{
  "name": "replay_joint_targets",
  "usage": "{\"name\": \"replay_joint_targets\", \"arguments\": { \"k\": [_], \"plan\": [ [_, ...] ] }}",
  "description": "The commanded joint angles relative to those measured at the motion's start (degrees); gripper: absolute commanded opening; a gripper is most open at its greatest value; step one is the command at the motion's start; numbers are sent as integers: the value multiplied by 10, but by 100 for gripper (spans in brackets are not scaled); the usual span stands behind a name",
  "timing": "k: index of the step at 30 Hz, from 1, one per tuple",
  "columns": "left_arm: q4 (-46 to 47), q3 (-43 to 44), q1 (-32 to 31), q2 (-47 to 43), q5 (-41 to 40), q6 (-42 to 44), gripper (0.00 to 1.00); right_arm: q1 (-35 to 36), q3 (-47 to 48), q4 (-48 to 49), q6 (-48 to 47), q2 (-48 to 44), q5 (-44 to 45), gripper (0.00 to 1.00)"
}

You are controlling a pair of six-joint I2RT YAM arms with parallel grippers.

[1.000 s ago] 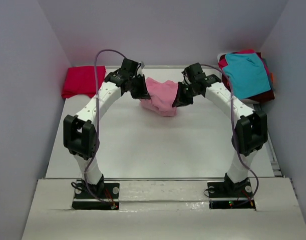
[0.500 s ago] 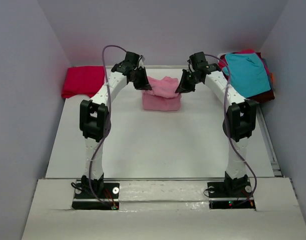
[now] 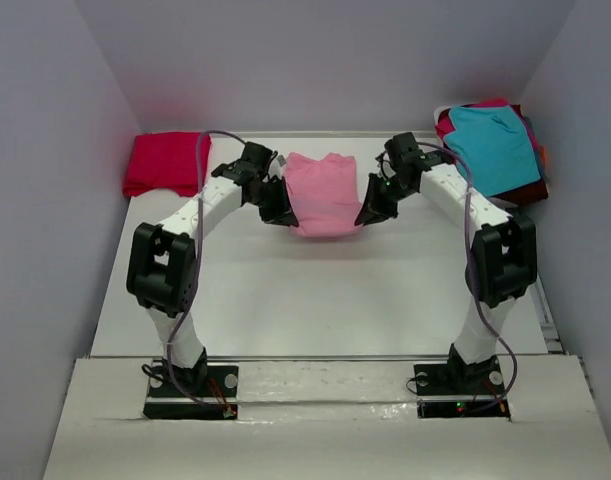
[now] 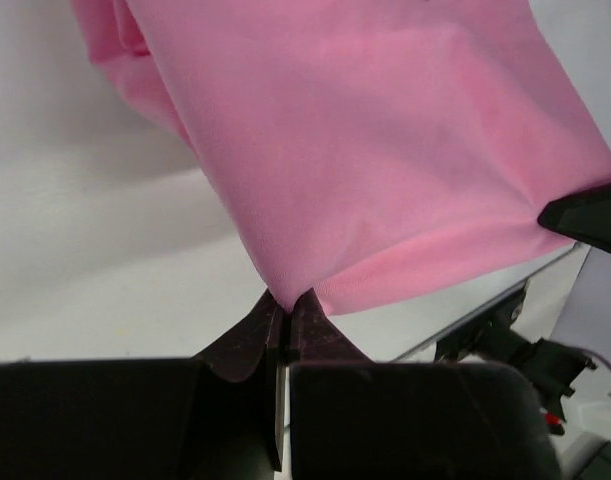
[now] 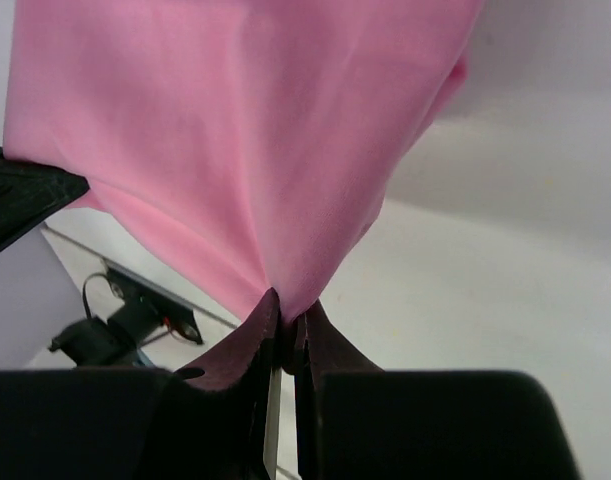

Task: Fold and stack the t-shirts
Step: Fold the tshirt

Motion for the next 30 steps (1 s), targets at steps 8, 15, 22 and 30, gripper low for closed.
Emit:
{"name": "replay_joint_targets", "arguments": {
  "k": [8, 15, 22, 30],
  "plan": [
    [1, -209, -103, -200, 33, -31, 6, 61, -199, -50, -26, -172, -69, 7],
    [0, -303, -160, -285, 41, -94, 6, 99, -295, -49, -9, -227, -80, 7],
    [-21, -318, -178, -344, 41, -129, 6, 111, -336, -53, 9, -274, -86, 7],
    [-32, -228, -178, -302, -5, -97, 6, 111, -267, -35, 35, -265, -28, 7]
  ]
}}
